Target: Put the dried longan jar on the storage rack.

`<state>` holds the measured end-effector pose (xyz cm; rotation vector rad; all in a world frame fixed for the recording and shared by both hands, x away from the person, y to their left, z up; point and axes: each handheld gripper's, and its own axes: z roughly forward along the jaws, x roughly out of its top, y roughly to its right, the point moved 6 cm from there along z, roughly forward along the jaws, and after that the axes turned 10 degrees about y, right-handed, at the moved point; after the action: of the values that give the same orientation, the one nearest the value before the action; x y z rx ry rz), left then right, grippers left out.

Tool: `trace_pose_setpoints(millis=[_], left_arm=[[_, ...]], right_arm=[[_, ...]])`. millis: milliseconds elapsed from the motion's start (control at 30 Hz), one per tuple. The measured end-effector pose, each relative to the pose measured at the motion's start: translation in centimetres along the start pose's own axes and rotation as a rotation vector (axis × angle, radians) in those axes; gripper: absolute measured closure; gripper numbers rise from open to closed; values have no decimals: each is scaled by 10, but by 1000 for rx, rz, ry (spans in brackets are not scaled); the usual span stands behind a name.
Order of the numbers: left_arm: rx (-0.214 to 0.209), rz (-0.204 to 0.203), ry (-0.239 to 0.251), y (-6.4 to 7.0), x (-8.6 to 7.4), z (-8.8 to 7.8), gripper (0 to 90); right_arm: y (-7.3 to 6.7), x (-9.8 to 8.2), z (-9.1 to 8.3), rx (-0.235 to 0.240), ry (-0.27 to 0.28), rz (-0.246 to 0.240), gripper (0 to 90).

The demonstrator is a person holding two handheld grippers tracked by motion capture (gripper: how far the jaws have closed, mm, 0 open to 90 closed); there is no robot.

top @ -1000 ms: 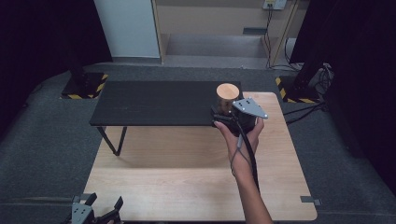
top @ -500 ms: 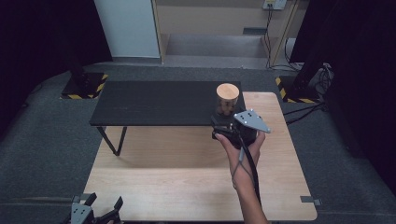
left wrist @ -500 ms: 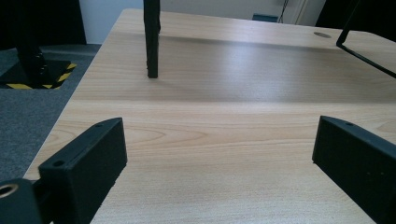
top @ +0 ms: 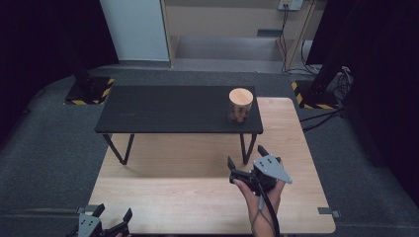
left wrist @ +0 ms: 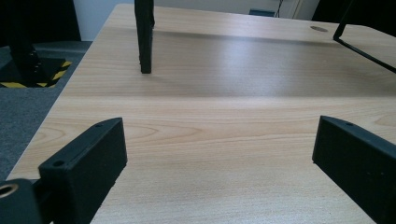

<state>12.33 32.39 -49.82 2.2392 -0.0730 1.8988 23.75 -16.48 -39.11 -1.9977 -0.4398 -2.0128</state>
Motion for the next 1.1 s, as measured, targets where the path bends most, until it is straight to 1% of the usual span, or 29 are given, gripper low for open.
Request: trace_pose_setpoints(millis=[133,200,267,467,567,667,733,900,1100], left_arm=[[-3,5,-2,0,1,2,17],[-3,5,-3,0,1,3,17],[-2,8,-4,0,1,4,17],[-3,15,-5,0,3,7,17],[3,19,-2,-2,5,8,17],[12,21,2,-3,7,10,17],[17,28,3,-4,8,11,17],[26,49,7,-7,14,14,16],[47,82,20,-14,19,16,17]], right_arm=[[2,-20,-20,-14,-3,3,10],[4,-28,-30,-26,-8,6,10],[5,-37,-39,-43,-1,13,9],[10,-56,-62,-83,6,12,12],[11,-65,-73,-107,17,1,13],[14,-75,-85,-131,35,21,13],[14,-81,-91,-143,39,24,12],[14,-91,-104,-156,38,10,12],[14,-99,-117,-181,45,26,13]])
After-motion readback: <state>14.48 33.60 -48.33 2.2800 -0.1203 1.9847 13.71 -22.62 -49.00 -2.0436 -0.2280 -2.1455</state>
